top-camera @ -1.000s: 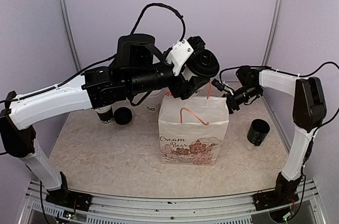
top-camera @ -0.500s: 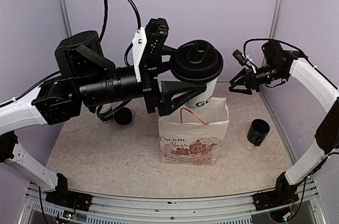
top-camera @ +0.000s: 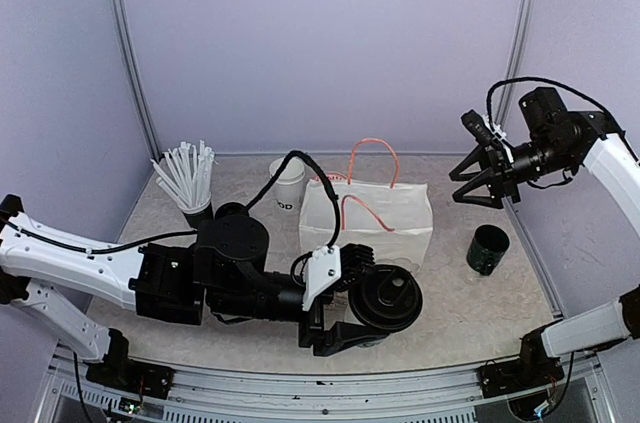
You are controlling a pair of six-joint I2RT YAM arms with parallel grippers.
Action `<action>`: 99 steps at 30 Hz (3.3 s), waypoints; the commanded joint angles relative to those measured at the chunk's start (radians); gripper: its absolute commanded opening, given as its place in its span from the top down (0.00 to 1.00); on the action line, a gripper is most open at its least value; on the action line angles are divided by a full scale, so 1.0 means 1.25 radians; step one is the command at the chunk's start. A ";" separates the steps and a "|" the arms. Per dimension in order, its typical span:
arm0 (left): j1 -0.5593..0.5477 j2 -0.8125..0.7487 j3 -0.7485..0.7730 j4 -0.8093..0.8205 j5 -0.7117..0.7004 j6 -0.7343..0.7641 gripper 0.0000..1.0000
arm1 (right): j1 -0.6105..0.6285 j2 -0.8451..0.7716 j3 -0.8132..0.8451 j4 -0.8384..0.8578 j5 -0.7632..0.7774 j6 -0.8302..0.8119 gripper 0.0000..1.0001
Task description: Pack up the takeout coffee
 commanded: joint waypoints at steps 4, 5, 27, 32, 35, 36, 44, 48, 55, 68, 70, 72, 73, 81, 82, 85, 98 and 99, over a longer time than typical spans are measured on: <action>-0.016 0.109 -0.024 0.167 -0.006 0.015 0.23 | 0.086 -0.036 -0.008 -0.048 -0.011 -0.028 0.39; -0.014 0.129 -0.032 0.178 -0.005 0.018 0.23 | 0.092 -0.034 -0.011 -0.047 -0.009 -0.028 0.39; 0.069 0.352 -0.208 0.567 0.063 -0.044 0.19 | 0.460 -0.050 -0.234 0.049 0.247 -0.090 0.34; 0.074 0.365 -0.216 0.573 0.062 -0.045 0.16 | 0.538 -0.042 -0.249 0.088 0.287 -0.083 0.25; 0.076 0.370 -0.220 0.573 0.062 -0.043 0.15 | 0.563 -0.030 -0.248 0.103 0.303 -0.075 0.23; 0.076 0.370 -0.221 0.572 0.062 -0.043 0.14 | 0.574 -0.026 -0.249 0.110 0.317 -0.072 0.23; 0.076 0.366 -0.230 0.568 0.062 -0.044 0.09 | 0.662 0.020 -0.247 0.144 0.396 -0.070 0.21; 0.076 0.364 -0.239 0.576 0.061 -0.047 0.08 | 0.699 0.055 -0.247 0.159 0.425 -0.070 0.19; 0.077 0.347 -0.262 0.567 0.058 -0.046 0.11 | 0.717 0.062 -0.278 0.204 0.443 -0.066 0.18; 0.045 0.321 -0.177 0.349 -0.068 -0.023 0.06 | 0.699 -0.001 -0.343 0.208 0.453 -0.059 0.15; 0.025 0.328 -0.128 0.286 -0.129 -0.031 0.04 | 0.666 -0.031 -0.366 0.190 0.443 -0.069 0.14; 0.000 0.344 -0.065 0.203 -0.198 -0.054 0.01 | 0.621 -0.071 -0.390 0.179 0.429 -0.077 0.14; -0.008 0.354 -0.030 0.161 -0.217 -0.068 0.01 | 0.599 -0.086 -0.397 0.175 0.426 -0.078 0.14; -0.023 0.487 0.200 -0.059 -0.266 -0.134 0.01 | 0.453 -0.190 -0.414 0.177 0.397 -0.070 0.14; -0.023 0.504 0.222 -0.079 -0.271 -0.137 0.01 | 0.444 -0.196 -0.407 0.175 0.392 -0.067 0.14; -0.021 0.552 0.287 -0.129 -0.271 -0.141 0.01 | 0.426 -0.214 -0.394 0.180 0.385 -0.057 0.14; -0.025 0.688 0.470 -0.385 -0.309 -0.155 0.06 | 0.420 -0.214 -0.372 0.190 0.363 -0.038 0.15; -0.026 0.692 0.476 -0.398 -0.313 -0.156 0.06 | 0.420 -0.212 -0.369 0.189 0.359 -0.038 0.15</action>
